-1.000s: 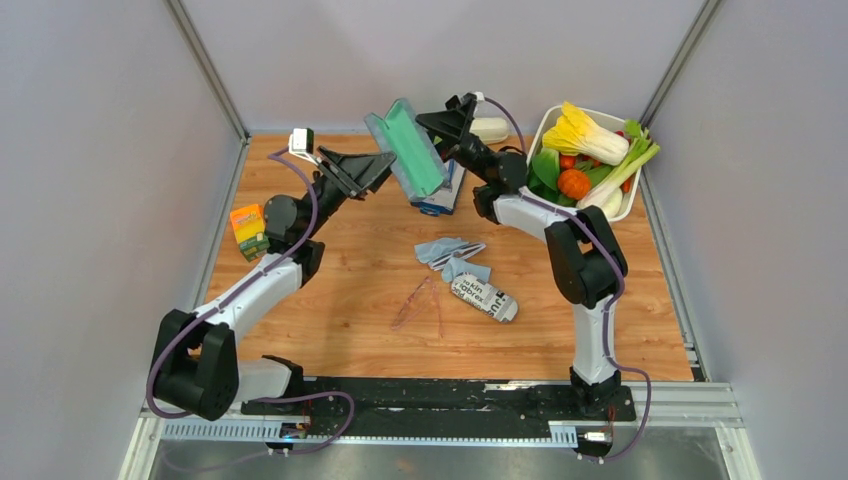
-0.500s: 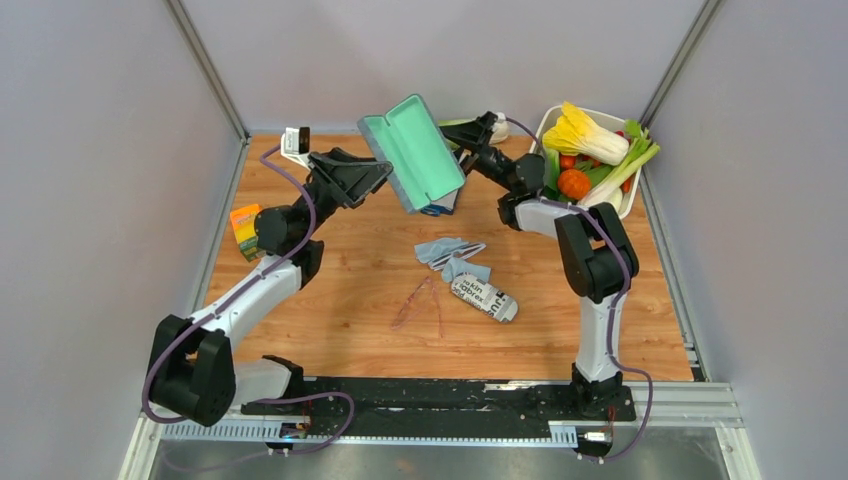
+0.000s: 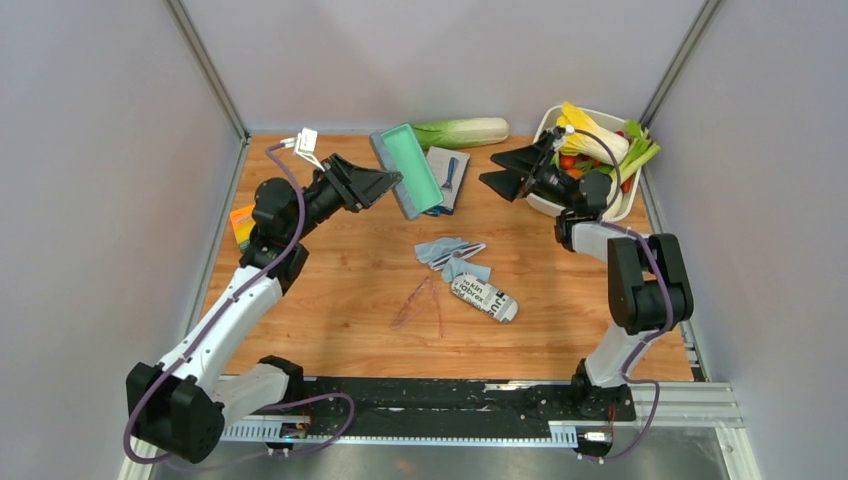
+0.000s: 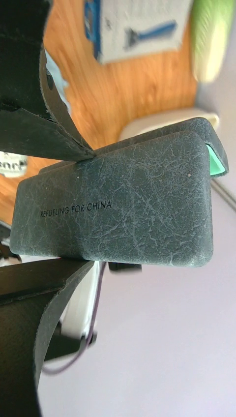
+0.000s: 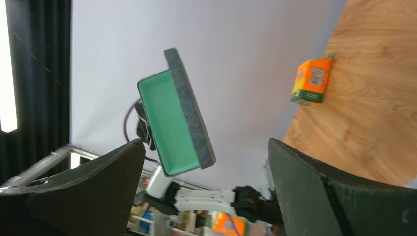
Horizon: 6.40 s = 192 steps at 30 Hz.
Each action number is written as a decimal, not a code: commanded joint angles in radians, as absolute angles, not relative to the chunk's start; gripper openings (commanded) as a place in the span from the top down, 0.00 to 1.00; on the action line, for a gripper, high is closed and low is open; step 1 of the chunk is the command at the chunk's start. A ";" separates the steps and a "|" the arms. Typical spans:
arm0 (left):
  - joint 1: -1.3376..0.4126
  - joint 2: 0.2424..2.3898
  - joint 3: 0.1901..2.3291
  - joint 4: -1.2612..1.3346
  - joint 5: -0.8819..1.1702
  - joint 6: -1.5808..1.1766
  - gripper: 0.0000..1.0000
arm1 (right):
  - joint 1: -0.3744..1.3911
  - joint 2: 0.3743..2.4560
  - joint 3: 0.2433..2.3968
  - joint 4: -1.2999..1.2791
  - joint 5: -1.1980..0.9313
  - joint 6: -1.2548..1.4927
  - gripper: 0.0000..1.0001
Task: Organize the sunglasses
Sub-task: Open the sunglasses case, then place the sunglasses case at the center of the board, then pick up the sunglasses case from the center of the board, then move the sunglasses case at the center of the board.
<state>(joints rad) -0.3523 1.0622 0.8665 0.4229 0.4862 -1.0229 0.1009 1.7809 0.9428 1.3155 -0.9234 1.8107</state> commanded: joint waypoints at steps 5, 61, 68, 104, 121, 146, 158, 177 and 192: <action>-0.290 1.207 0.845 0.284 0.492 -0.865 0.59 | 0.133 1.527 0.958 0.457 -0.919 0.885 0.00; -0.123 1.430 0.627 0.424 0.661 -0.838 0.28 | 0.644 2.039 1.514 -0.339 -0.117 0.365 1.00; -0.092 1.370 0.644 0.235 0.578 -0.759 0.26 | 0.643 2.069 1.557 -0.364 -0.106 0.356 1.00; -0.055 1.178 0.701 -0.097 0.356 -0.658 0.24 | 0.689 2.131 1.797 -0.454 0.000 0.425 0.46; -0.118 1.098 0.701 -0.156 0.290 -0.609 0.24 | 0.673 1.375 1.059 -0.264 0.202 0.393 0.39; -0.196 1.356 0.842 -0.227 0.080 -0.615 0.27 | 0.652 1.275 0.844 -0.296 0.241 0.406 0.52; -0.196 1.531 0.882 -0.095 0.121 -0.640 0.30 | 0.716 1.276 0.723 -0.339 0.118 0.387 0.10; -0.192 1.700 1.143 -0.262 0.064 -0.496 0.82 | 0.862 1.423 0.834 -0.417 0.272 0.328 0.07; -0.193 1.444 1.085 -0.525 -0.020 -0.403 0.82 | 0.845 1.557 0.865 -0.420 0.376 0.383 0.37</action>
<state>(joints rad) -0.1905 1.5646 1.1286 -0.4820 -0.0109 -0.4240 0.8589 1.5677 0.8379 -0.4152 0.3080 0.3618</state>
